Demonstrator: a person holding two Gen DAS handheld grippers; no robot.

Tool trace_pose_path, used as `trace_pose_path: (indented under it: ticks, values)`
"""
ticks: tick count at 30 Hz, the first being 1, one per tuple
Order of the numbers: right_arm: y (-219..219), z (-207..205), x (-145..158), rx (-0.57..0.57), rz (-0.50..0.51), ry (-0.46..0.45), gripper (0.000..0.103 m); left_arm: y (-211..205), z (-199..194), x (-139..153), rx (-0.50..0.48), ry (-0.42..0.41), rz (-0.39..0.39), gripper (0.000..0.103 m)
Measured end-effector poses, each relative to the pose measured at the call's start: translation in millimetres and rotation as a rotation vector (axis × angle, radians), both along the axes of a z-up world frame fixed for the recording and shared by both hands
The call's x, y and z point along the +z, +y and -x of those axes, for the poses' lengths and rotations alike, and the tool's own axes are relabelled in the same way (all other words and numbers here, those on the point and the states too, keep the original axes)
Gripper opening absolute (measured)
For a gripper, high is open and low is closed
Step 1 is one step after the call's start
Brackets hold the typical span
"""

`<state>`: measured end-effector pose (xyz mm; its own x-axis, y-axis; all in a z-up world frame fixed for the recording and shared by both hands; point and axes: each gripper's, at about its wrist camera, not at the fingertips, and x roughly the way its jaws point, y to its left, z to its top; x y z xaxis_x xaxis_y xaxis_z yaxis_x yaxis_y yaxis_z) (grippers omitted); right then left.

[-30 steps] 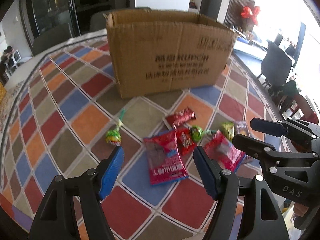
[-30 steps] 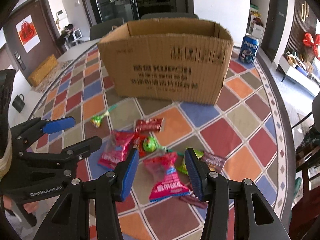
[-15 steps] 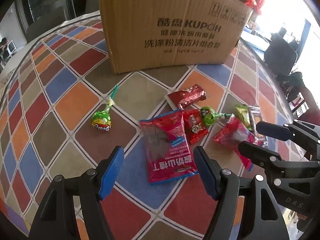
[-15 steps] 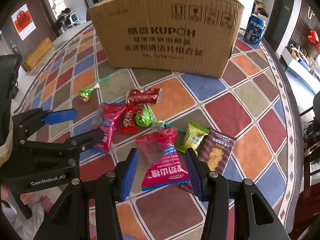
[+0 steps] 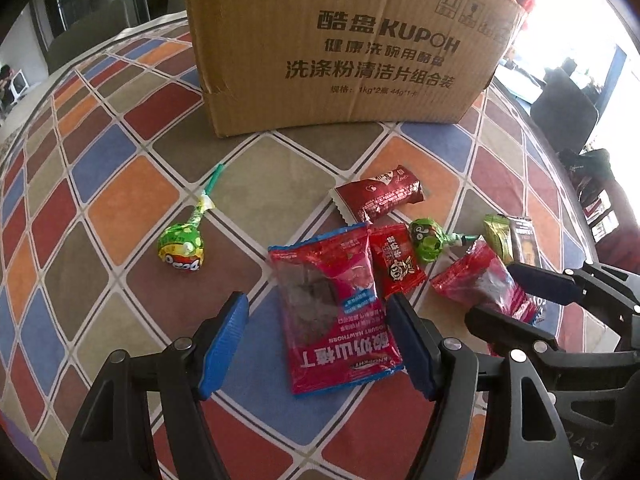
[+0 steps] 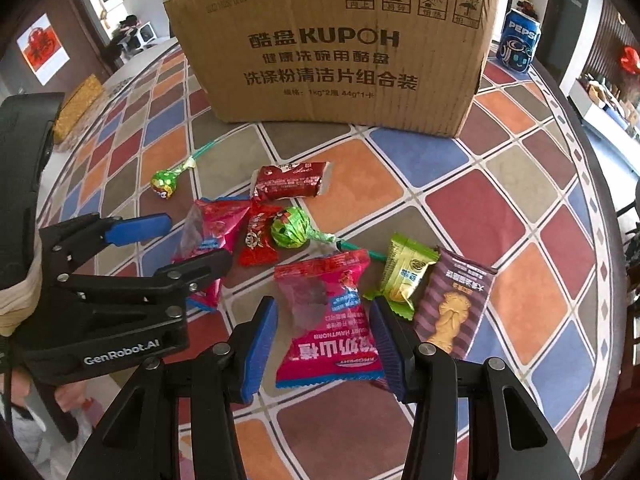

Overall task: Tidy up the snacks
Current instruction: 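Move both tools back toward the remaining snacks on the cloth, then grasp the red snack bag with the left tool while the right tool grasps the pink snack bag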

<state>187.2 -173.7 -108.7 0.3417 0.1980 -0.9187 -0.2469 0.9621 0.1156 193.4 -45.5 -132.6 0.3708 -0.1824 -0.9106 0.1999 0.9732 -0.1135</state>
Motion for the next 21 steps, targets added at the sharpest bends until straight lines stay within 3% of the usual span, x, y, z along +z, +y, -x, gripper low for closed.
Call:
trace_pose_path:
  ticks: [5,7,10,21]
  values:
    - [-0.2,-2.3,-2.9,-0.020,-0.027,0.007,0.048,0.3,-1.0,0.0,0.009,-0.012,-0.011,0.059]
    - [-0.5,-2.7,-5.0,-0.023,-0.033,0.011,0.040,1.6,-0.8,0.4,0.012,-0.017,-0.013,0.051]
    - [-0.9,-2.7,-8.0,-0.030,-0.043,0.020,0.038,3.0,0.3,1.1,0.008,-0.023,-0.013,0.046]
    - [1.1,5.5,-2.3,-0.043,-0.053,-0.018,0.034,9.3,11.1,8.4,0.016,-0.040,0.006,0.041]
